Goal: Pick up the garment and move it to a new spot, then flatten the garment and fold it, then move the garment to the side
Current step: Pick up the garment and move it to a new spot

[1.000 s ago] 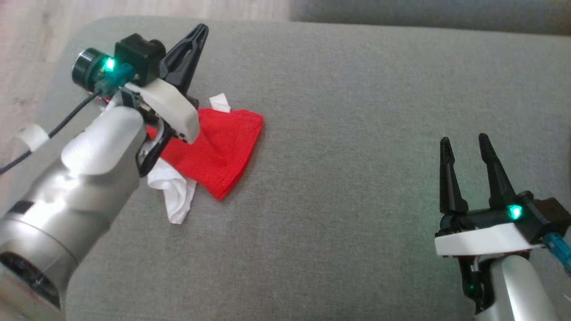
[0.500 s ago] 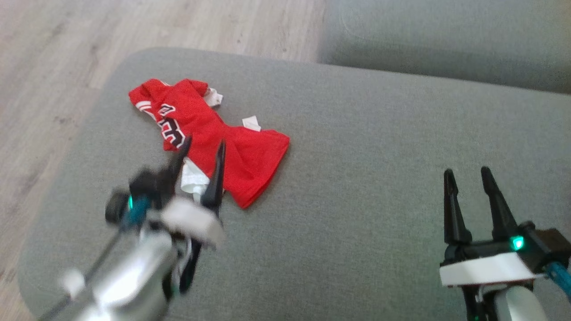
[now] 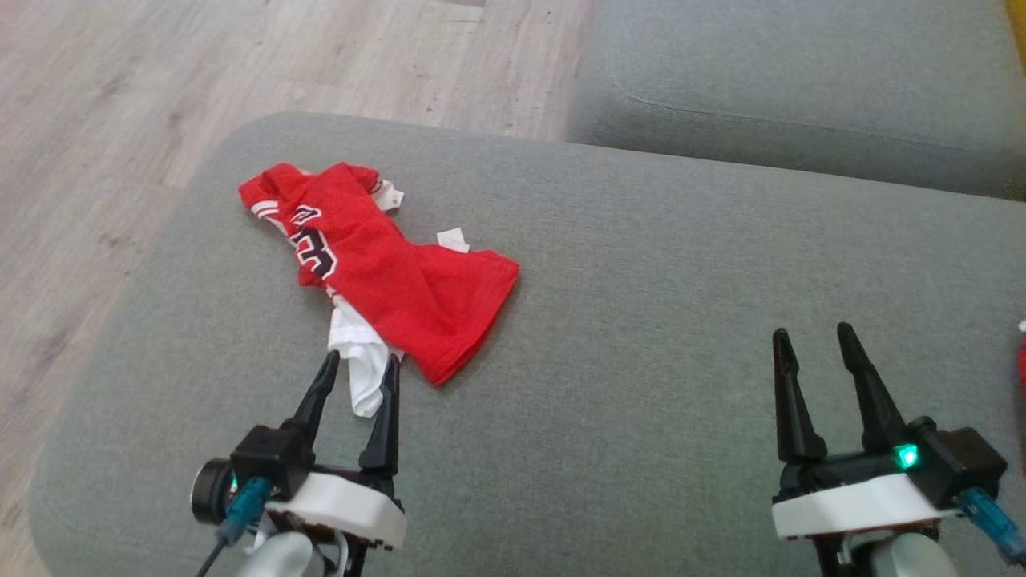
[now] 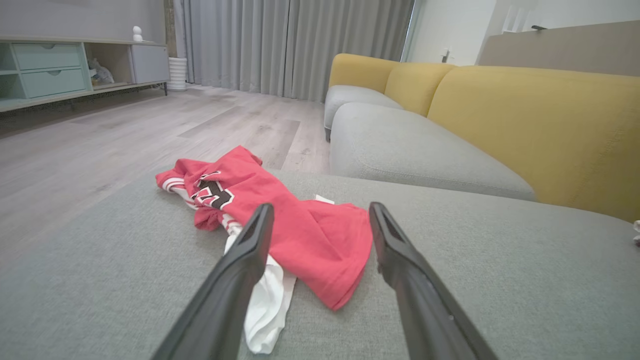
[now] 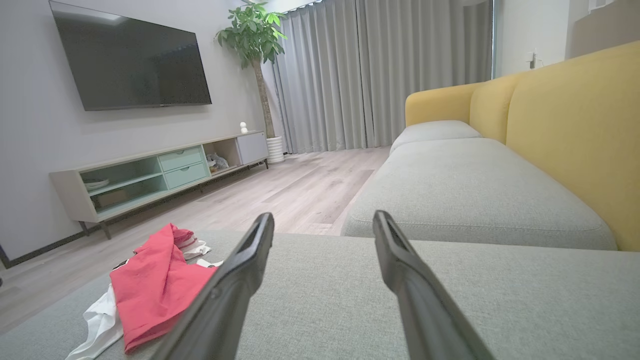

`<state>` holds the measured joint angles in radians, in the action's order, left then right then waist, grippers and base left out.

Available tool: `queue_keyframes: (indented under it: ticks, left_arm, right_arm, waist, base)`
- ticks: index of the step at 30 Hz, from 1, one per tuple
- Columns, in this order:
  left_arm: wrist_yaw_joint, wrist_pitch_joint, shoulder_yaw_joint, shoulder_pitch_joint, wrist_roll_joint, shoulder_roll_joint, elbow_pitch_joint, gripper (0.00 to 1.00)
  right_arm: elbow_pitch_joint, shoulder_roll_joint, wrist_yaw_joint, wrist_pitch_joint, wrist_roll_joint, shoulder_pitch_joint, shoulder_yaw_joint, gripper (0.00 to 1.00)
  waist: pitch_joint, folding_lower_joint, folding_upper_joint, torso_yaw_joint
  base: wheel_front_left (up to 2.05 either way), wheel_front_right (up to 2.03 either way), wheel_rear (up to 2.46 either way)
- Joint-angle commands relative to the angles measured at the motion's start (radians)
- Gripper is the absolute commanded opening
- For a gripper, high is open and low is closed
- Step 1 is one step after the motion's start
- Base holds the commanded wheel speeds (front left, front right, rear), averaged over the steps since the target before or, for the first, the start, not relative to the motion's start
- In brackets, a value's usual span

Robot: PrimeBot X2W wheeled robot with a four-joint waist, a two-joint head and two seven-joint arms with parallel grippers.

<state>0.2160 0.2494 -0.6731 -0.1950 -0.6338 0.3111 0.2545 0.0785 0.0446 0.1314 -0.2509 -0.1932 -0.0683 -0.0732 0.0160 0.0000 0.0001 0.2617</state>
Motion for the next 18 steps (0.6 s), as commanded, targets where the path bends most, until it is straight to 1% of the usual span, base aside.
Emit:
queue_keyframes:
  ticks: [1,7,9,12,14,18]
  left_arm:
    - [-0.006,0.012,0.046,-0.044,0.009,0.010,-0.023,1.00]
    - [-0.040,0.002,0.058,-0.091,0.027,0.035,0.007,1.00]
    - [-0.046,-0.032,0.054,-0.133,0.036,0.049,0.022,1.00]
    - [-0.064,-0.108,0.038,-0.235,0.060,0.069,0.049,1.00]
    - [-0.091,-0.181,0.026,-0.314,0.061,0.073,0.082,1.00]
    - [-0.161,-0.347,0.005,-0.471,0.046,0.083,0.173,1.00]
  right_arm:
    - [-0.033,0.006,-0.001,-0.011,-0.005,0.038,-0.027,1.00]
    - [-0.038,0.006,-0.001,-0.011,-0.019,0.087,-0.082,1.00]
    - [-0.046,0.006,-0.001,-0.011,-0.015,0.108,-0.099,1.00]
    - [-0.064,0.006,-0.001,-0.011,-0.003,0.146,-0.113,1.00]
    - [-0.077,0.006,-0.001,-0.011,0.004,0.177,-0.118,1.00]
    - [-0.098,0.006,-0.001,-0.011,0.016,0.231,-0.126,1.00]
  waist:
    - [-0.006,0.0000,-0.0001,-0.010]
    - [-0.060,0.0000,-0.0001,-0.081]
    - [-0.094,0.0000,-0.0001,-0.107]
    - [-0.166,0.0000,-0.0001,-0.134]
    - [-0.213,0.0000,-0.0001,-0.146]
    - [-0.288,0.0000,-0.0001,-0.166]
  base:
    - [0.00,0.00,0.00]
    - [0.00,0.00,0.00]
    - [0.00,0.00,0.00]
    - [0.00,0.00,0.00]
    - [0.00,0.00,0.00]
    - [0.00,0.00,0.00]
